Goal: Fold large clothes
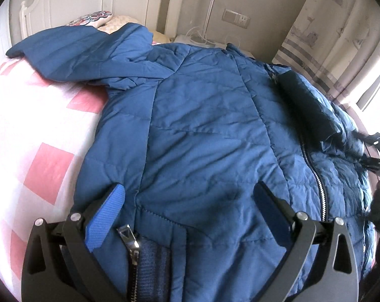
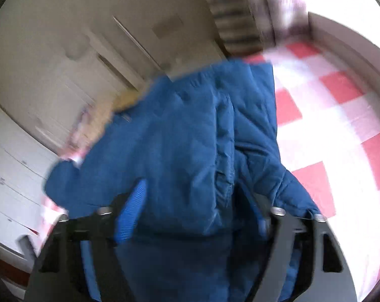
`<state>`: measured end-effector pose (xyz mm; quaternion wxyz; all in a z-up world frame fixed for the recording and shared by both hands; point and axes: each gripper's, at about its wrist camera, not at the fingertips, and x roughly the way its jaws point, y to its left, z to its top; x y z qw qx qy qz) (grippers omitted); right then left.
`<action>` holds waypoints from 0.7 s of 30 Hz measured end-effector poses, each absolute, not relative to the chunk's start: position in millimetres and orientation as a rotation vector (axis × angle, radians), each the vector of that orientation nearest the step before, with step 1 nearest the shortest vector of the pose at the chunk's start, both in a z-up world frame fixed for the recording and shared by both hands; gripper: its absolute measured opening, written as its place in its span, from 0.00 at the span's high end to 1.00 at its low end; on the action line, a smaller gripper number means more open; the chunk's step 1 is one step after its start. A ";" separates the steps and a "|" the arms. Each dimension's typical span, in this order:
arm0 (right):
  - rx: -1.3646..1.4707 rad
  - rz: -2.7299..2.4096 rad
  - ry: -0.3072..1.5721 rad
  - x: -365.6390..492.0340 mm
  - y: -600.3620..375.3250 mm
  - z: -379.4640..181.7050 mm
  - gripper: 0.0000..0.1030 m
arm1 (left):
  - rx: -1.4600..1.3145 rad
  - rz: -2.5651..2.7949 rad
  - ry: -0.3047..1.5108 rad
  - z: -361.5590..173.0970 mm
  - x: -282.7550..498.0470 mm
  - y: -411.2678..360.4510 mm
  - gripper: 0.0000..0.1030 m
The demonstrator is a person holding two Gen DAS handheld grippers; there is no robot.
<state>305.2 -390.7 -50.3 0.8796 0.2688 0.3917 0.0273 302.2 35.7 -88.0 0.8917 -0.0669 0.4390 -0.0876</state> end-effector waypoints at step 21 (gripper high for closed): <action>0.163 0.364 0.483 285.9 -216.5 90.3 0.28 | -0.212 -0.220 0.891 -86.7 300.4 47.6 0.02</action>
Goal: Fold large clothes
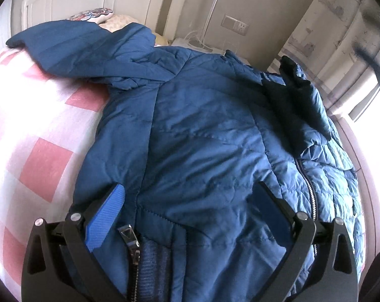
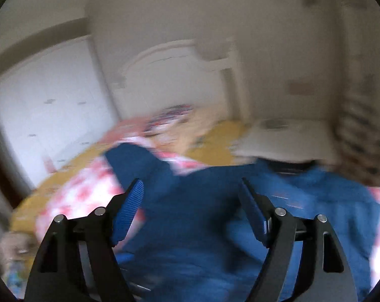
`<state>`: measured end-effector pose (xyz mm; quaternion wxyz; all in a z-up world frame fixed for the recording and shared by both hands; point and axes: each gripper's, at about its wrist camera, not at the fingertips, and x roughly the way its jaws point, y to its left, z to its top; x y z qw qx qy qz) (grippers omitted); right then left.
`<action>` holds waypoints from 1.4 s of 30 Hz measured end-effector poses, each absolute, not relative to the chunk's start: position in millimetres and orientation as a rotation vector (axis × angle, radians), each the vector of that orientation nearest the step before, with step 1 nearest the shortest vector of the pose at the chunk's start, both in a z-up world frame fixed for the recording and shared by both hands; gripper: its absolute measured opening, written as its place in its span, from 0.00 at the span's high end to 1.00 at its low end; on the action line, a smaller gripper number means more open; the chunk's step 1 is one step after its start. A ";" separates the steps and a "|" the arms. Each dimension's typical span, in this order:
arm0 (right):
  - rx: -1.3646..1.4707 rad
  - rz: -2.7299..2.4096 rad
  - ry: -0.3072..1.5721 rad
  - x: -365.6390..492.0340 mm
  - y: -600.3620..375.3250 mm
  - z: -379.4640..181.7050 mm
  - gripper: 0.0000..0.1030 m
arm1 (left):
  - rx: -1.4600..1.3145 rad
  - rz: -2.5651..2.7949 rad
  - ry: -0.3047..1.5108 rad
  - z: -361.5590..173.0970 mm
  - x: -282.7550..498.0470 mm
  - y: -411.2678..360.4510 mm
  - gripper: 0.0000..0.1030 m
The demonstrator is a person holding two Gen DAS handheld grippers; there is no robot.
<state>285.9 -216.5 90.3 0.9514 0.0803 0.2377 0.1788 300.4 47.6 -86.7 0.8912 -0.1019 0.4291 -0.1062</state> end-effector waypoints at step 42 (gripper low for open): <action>0.220 -0.006 0.747 282.9 -352.6 -71.3 0.27 | 0.186 0.094 0.707 -25.7 379.5 -27.9 0.10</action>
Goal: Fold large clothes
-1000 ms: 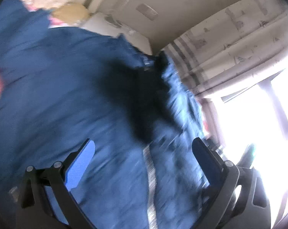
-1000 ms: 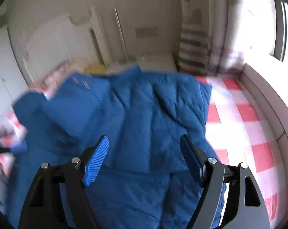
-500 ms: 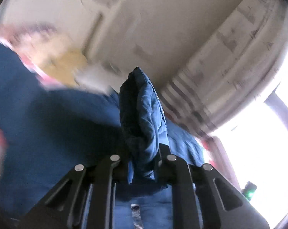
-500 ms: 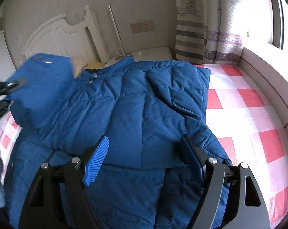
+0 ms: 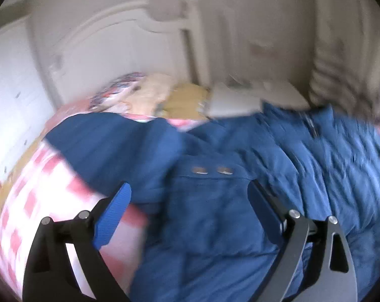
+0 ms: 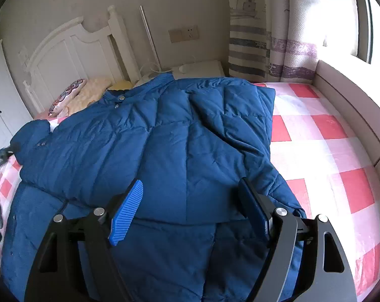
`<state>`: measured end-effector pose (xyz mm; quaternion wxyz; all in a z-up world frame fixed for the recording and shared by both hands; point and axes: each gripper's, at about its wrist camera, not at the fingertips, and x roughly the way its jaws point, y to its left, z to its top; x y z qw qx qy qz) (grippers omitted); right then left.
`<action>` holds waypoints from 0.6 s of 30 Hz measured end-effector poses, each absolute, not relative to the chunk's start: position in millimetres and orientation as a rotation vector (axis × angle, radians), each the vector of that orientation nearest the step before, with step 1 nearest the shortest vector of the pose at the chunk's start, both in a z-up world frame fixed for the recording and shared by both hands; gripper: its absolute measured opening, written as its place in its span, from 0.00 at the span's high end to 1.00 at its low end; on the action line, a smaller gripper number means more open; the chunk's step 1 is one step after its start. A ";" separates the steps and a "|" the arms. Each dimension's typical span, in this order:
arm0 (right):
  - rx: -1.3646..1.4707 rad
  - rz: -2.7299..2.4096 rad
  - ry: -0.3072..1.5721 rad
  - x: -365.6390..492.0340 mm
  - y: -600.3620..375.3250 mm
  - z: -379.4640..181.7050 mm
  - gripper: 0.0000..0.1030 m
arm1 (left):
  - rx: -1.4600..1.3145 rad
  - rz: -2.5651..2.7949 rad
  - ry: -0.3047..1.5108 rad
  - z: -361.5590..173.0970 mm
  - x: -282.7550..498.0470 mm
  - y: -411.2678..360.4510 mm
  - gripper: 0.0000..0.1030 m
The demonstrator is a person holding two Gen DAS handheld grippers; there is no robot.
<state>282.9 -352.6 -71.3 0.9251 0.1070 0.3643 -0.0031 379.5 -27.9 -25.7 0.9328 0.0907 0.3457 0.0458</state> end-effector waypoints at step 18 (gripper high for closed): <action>0.038 -0.101 0.965 435.9 -313.3 -76.8 0.16 | 0.213 0.029 0.869 -82.0 409.5 -44.3 0.07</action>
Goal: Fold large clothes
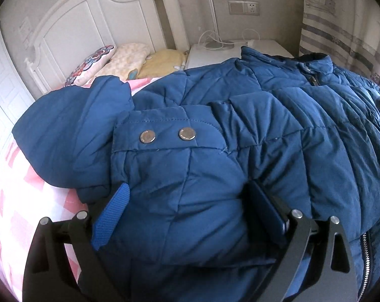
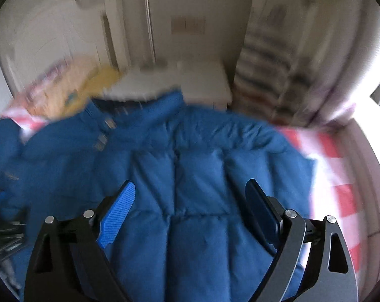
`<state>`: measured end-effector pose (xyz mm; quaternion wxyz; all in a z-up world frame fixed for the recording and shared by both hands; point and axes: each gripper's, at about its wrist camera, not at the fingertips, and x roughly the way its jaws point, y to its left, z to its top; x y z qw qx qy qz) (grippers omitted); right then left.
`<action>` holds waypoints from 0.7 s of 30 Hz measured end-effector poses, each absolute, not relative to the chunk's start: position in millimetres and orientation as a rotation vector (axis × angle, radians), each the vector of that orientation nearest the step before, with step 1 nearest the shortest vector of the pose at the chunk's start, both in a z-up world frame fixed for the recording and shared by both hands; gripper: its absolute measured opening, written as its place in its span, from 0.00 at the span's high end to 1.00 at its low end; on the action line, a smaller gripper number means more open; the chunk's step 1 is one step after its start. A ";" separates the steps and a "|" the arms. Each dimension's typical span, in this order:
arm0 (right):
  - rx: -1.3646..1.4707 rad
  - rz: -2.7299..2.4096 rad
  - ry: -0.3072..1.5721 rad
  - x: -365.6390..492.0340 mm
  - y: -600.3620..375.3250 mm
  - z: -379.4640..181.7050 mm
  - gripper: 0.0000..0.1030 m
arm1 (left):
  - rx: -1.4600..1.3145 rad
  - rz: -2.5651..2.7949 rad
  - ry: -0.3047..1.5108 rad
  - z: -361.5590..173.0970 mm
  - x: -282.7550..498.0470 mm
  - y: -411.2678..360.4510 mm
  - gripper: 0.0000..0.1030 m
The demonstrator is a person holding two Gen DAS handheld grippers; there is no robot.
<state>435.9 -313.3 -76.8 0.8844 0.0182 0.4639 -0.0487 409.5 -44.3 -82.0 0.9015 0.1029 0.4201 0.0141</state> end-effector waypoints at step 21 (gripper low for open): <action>0.009 -0.027 0.906 349.6 -311.1 -78.8 0.16 | -0.078 -0.163 0.875 -58.7 406.9 8.7 0.08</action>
